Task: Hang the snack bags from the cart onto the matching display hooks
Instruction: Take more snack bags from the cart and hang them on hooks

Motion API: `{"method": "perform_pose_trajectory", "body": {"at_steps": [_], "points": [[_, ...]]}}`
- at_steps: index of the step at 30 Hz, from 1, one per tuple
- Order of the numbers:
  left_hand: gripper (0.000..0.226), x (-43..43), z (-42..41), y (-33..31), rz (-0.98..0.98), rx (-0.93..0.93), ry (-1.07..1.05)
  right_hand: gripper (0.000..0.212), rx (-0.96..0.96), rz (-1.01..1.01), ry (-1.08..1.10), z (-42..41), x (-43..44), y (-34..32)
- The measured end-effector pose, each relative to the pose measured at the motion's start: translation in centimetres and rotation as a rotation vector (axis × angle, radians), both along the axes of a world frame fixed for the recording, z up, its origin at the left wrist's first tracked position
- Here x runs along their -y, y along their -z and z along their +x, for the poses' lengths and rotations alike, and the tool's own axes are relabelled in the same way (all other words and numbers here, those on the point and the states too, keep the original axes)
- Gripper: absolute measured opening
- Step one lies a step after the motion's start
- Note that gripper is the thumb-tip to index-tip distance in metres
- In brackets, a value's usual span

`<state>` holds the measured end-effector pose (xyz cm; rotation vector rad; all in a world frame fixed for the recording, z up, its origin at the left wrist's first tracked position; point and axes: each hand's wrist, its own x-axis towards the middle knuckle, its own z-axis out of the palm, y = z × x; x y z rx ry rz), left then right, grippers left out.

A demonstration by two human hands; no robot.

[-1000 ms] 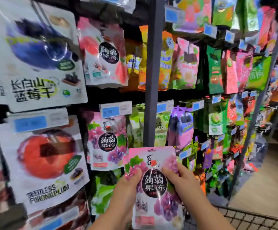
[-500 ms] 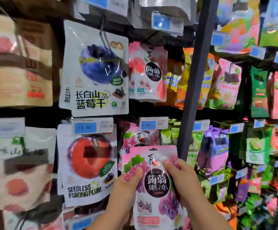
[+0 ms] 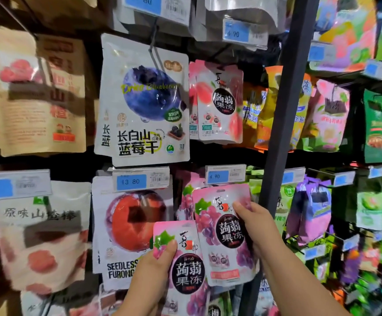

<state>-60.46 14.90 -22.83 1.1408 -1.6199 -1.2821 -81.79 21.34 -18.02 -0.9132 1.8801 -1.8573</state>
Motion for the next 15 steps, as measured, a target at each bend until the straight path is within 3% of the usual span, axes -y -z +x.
{"method": "perform_pose_trajectory", "body": {"at_steps": [7,15], "points": [[0.043,0.9,1.3,0.5,0.023,0.061,-0.008,0.023,0.057,-0.036,0.077,0.0,1.8,0.6],[0.036,1.3,2.5,0.6,0.030,0.080,0.027,0.059,-0.002,-0.038,0.152,-0.6,3.6,1.3]]}}
